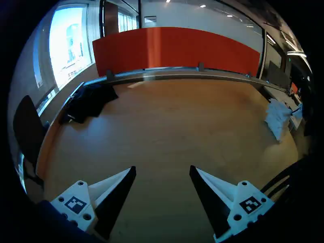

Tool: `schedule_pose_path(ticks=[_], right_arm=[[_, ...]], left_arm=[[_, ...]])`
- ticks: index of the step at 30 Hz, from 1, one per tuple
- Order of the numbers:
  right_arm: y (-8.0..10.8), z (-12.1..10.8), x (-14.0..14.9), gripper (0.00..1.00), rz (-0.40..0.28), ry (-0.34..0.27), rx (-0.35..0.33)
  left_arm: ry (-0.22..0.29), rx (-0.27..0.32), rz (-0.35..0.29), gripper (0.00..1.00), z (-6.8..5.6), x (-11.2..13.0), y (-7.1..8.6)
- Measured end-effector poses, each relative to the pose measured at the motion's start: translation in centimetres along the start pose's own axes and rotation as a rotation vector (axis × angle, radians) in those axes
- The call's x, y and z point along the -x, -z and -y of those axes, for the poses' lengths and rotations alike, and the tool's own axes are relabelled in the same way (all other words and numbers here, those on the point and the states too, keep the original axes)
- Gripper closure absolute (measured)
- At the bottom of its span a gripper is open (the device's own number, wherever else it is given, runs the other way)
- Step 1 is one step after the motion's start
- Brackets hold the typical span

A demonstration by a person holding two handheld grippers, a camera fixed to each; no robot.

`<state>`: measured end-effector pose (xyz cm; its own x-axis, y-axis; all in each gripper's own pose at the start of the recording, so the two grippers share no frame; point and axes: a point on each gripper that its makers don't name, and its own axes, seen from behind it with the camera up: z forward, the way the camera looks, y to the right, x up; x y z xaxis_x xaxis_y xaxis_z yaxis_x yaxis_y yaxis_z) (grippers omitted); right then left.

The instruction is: Fold towel

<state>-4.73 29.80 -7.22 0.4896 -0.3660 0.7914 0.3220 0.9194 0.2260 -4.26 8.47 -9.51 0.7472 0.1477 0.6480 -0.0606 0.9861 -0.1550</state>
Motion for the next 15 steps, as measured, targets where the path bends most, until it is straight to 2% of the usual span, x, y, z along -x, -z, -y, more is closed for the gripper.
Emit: schedule_pose_path(ticks=[8, 15], right_arm=[[-1.4, 1.0, 1.9, 0.95, 0.039, -0.048, 0.006], [-2.2, 1.1, 2.5, 0.94, 0.045, -0.089, 0.022]], left_arm=[[0.003, -0.008, 0.007, 0.01, 0.3, 0.5, 0.2], [0.001, -0.016, 0.011, 0.01, 0.5, 0.6, 0.1]])
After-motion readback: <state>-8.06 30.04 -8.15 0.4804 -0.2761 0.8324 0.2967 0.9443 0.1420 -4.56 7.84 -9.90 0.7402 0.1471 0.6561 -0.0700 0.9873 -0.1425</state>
